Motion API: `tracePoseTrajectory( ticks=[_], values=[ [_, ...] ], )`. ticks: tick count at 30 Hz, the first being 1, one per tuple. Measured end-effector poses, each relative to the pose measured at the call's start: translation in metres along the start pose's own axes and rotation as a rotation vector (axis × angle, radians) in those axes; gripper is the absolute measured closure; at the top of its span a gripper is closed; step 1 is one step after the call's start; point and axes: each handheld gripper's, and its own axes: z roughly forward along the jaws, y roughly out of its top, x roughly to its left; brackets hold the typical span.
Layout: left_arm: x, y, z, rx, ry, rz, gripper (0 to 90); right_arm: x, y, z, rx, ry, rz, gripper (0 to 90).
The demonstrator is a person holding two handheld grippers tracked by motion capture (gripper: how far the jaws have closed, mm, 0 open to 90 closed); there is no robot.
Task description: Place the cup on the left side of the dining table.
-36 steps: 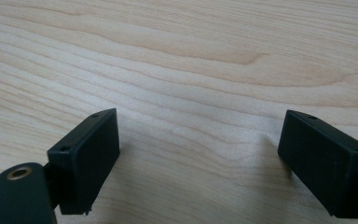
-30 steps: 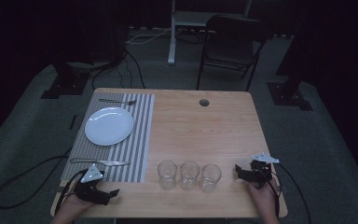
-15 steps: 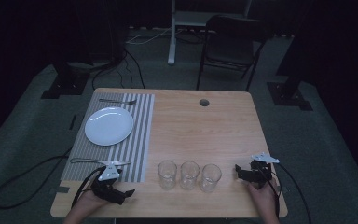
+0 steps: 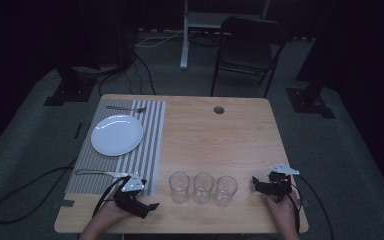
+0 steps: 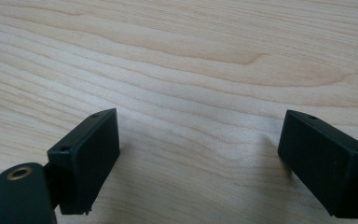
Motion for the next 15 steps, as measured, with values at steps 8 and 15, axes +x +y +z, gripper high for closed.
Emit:
tracePoseTrajectory(
  ticks=[8,15],
  values=[
    [-0.008,0.012,0.013,-0.021,-0.034,0.023,2.1,0.0,0.0,0.0,0.0,0.0,0.0,12.2],
    [-0.014,0.022,0.025,-0.036,-0.07,0.027,2.1,0.0,0.0,0.0,0.0,0.0,0.0,12.2]
  ],
)
